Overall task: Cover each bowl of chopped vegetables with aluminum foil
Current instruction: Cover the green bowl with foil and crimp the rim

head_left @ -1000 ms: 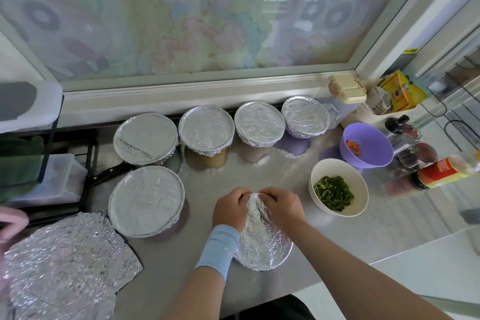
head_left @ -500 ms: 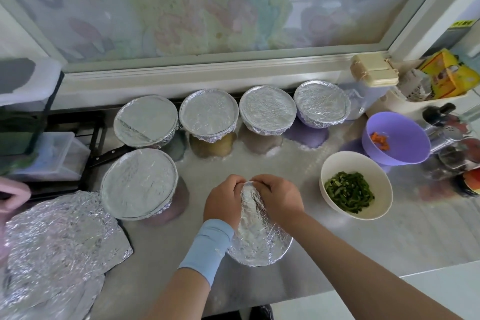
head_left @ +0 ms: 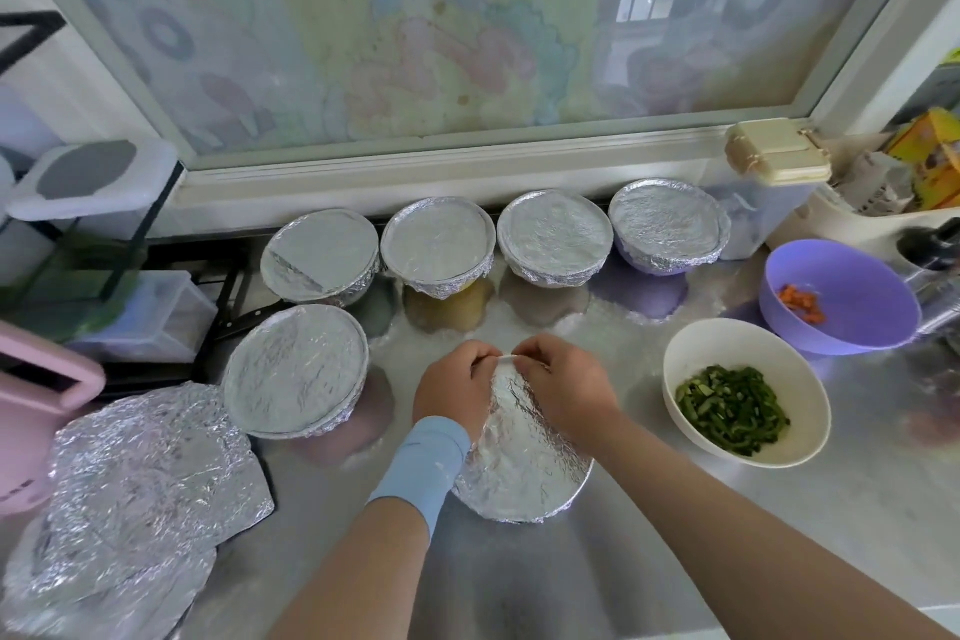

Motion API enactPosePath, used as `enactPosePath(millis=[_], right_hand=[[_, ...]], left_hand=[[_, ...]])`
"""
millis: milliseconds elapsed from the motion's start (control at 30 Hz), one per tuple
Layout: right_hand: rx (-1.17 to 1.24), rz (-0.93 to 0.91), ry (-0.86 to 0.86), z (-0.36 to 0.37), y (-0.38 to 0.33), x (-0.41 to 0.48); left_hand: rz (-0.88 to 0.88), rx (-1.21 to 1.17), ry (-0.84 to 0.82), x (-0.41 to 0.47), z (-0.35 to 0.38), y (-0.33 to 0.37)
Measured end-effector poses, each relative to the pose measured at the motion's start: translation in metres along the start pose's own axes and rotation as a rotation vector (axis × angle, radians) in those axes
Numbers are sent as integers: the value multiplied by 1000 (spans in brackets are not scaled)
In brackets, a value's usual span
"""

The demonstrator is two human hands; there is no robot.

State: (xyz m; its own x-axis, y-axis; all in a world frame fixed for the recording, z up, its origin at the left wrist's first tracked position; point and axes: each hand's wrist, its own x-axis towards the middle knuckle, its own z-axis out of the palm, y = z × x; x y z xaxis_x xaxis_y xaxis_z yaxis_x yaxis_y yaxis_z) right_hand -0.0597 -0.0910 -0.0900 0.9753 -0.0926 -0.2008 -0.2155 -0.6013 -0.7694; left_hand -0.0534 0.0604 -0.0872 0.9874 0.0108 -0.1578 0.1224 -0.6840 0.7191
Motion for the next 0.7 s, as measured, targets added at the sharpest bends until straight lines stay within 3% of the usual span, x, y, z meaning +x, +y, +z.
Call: enactPosePath(millis=[267, 433, 567, 700], right_hand=[[155, 54, 8, -1, 2, 1], [93, 33, -29, -3, 0, -1], [60, 27, 8, -10, 1, 1], [29, 22, 12, -15, 5, 2]], left_hand=[[30, 50, 20, -2, 1, -1], [25, 18, 15, -2, 0, -1], [-79, -6, 67, -2, -1, 1], [-76, 34, 12, 0, -4, 5]])
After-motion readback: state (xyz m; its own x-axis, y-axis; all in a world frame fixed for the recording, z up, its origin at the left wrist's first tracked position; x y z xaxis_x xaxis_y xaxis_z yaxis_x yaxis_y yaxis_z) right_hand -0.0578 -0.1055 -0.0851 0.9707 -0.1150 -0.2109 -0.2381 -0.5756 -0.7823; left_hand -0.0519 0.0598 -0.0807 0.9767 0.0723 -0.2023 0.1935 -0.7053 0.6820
